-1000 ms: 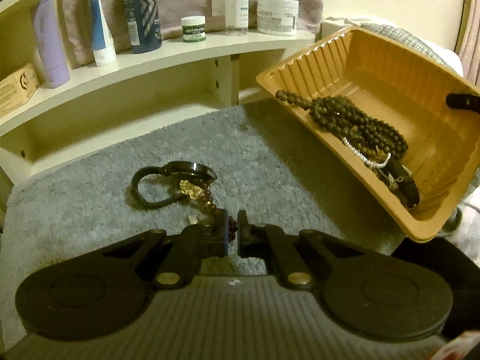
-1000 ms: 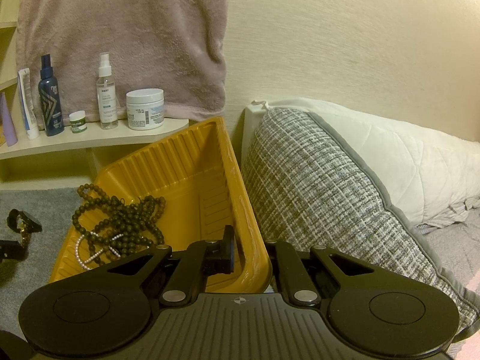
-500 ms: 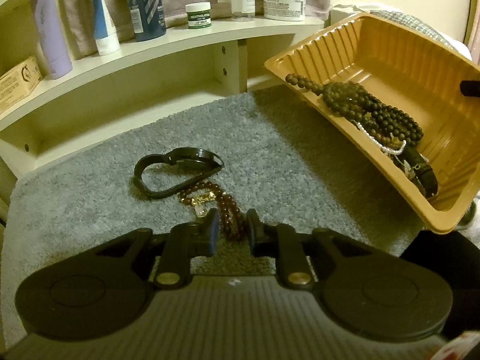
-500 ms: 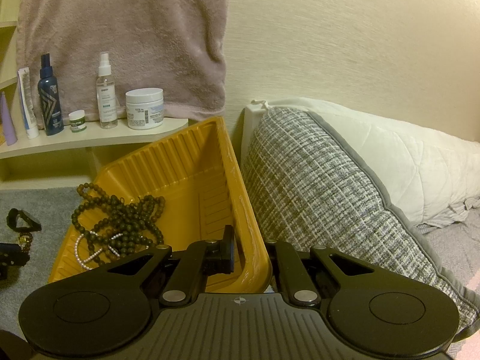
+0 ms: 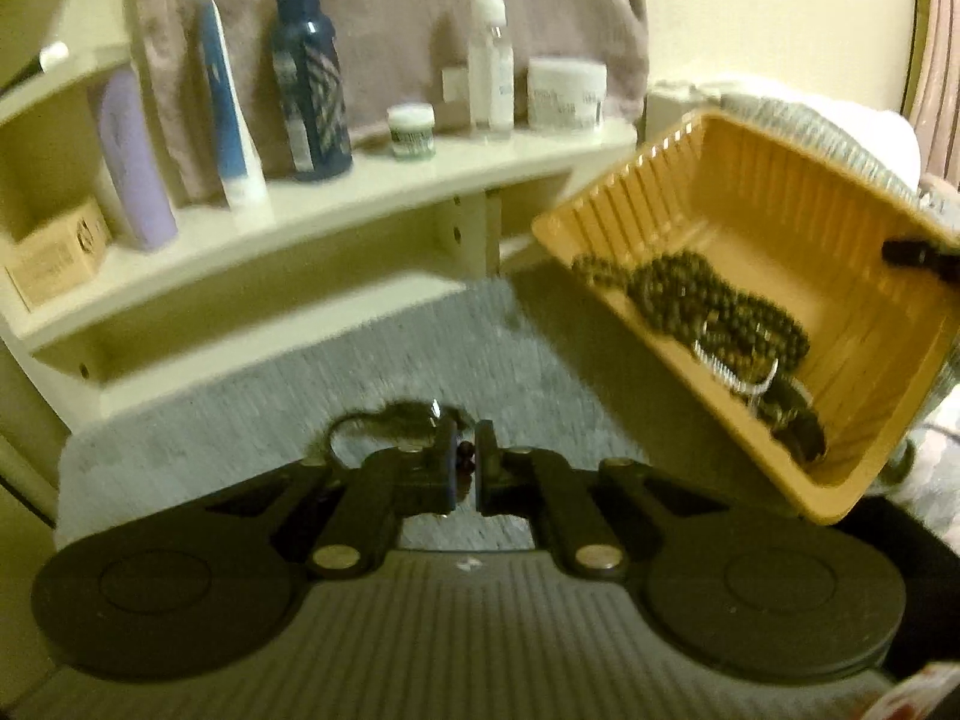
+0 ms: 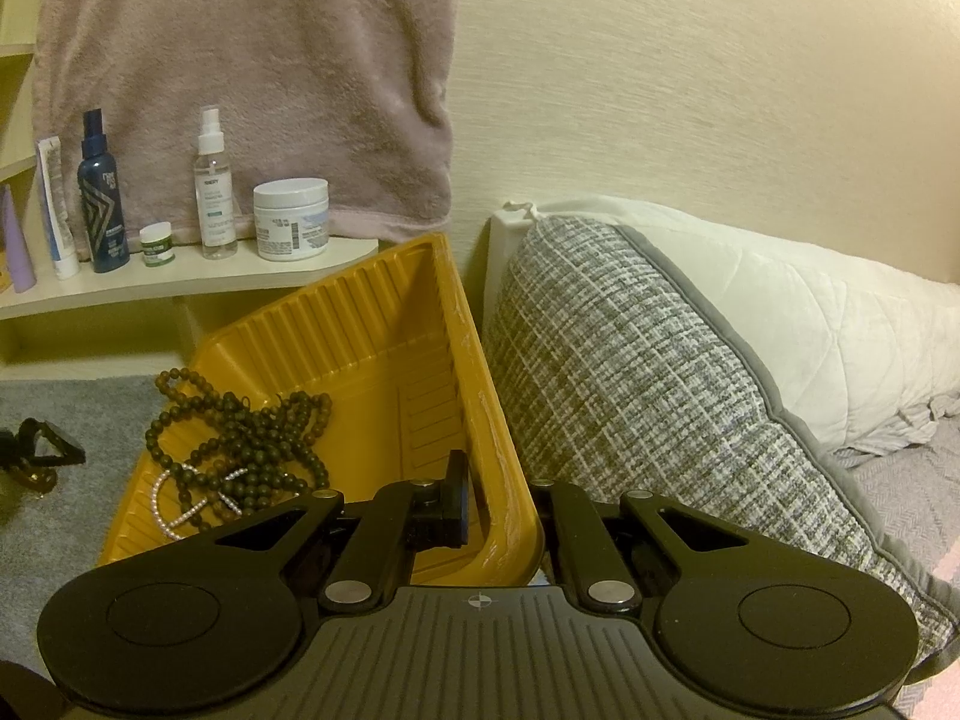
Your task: Organize jewelry
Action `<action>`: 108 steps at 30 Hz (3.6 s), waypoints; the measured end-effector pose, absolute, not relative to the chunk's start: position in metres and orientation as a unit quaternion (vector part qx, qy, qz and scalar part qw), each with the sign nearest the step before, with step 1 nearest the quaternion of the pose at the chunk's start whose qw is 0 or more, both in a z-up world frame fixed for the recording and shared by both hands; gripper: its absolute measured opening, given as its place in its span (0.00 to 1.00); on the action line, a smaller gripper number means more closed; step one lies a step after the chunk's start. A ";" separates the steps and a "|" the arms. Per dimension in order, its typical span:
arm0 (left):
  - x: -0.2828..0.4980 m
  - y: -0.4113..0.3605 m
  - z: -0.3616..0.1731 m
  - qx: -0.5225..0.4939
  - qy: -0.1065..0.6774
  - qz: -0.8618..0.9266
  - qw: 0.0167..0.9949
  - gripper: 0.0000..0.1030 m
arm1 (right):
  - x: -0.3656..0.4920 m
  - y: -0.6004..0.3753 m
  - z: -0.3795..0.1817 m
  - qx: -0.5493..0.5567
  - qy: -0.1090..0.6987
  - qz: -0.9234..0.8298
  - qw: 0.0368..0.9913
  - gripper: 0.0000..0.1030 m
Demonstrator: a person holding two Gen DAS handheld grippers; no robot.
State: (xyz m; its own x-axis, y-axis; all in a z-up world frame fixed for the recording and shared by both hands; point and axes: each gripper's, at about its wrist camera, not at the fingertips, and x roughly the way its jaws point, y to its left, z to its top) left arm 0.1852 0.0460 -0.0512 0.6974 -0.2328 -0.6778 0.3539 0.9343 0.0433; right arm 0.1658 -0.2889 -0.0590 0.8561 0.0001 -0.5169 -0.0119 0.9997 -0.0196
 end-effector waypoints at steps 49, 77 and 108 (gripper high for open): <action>0.192 -0.103 0.000 0.123 0.328 -0.398 0.848 0.04 | 0.166 -0.285 -0.055 -0.005 0.265 0.005 0.964 0.07; 0.210 0.072 -0.006 0.073 0.339 -0.150 0.926 0.14 | 0.165 -0.287 -0.055 -0.004 0.264 0.005 0.965 0.07; 0.189 0.050 -0.108 0.077 0.360 -0.111 0.923 0.20 | 0.166 -0.289 -0.059 -0.013 0.269 0.002 0.963 0.07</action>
State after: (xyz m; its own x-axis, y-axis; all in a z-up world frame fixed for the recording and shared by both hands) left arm 0.1890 0.0503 -0.1082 0.7162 -0.1500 -0.6816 0.2603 0.9636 0.0615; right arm 0.1662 -0.2890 -0.0592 0.8554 -0.0028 -0.5179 -0.0109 0.9997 -0.0234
